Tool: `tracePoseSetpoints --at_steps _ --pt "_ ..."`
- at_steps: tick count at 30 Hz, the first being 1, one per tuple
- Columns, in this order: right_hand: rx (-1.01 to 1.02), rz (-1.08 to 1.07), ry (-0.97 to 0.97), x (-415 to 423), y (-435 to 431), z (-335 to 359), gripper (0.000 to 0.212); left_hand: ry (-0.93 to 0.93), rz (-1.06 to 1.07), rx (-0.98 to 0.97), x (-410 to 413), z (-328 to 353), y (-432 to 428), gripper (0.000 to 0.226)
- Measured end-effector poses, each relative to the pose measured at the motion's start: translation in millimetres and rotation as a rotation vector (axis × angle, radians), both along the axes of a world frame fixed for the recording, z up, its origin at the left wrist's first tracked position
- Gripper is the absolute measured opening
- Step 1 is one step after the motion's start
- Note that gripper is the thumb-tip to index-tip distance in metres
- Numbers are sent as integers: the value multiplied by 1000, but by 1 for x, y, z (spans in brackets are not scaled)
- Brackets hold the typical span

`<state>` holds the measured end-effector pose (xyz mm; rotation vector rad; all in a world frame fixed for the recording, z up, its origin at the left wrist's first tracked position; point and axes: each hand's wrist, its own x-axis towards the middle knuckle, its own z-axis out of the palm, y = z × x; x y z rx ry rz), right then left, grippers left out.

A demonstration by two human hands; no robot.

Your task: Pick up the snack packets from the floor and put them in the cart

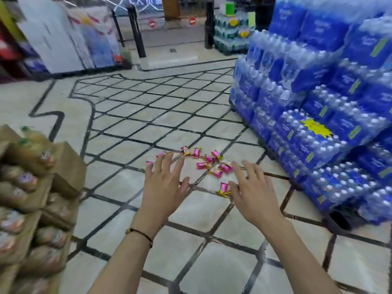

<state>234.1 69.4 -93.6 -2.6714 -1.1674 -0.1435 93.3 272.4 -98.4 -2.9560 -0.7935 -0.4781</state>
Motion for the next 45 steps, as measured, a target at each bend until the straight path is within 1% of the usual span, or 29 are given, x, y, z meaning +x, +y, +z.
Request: tracePoseSetpoints --at_steps 4,8,10,13,15,22,25,28,32,35,38,42,45 --pt "-56 87 24 18 72 -9 57 32 100 -29 0 -15 62 56" --pt "-100 150 74 55 135 -31 56 73 167 -76 21 -39 113 60" --pt "-119 183 84 81 170 -43 56 103 199 -84 40 -48 142 61" --pt "-140 223 103 123 224 -58 55 124 231 -112 72 -62 188 53" --pt "-141 243 143 150 261 -65 54 136 256 -132 95 -68 219 51" --pt "-204 313 210 241 391 -84 54 186 336 -222 163 -77 331 60" --pt "-223 330 221 268 451 -99 55 185 348 -234 182 -92 386 59" --pt "-252 343 232 290 518 -120 55 189 349 -254 201 -113 450 52" --pt "-305 328 257 311 607 -138 55 210 328 -336 227 -131 542 60" --pt "-328 325 275 327 670 -144 57 216 314 -325 248 -133 611 62" --pt "-346 327 287 348 724 -150 59 236 292 -322 273 -136 673 59" --pt "-338 310 335 383 779 -168 57 256 259 -354 312 -158 727 55" --pt "-351 307 370 413 813 -193 57 252 276 -411 338 -184 761 52"
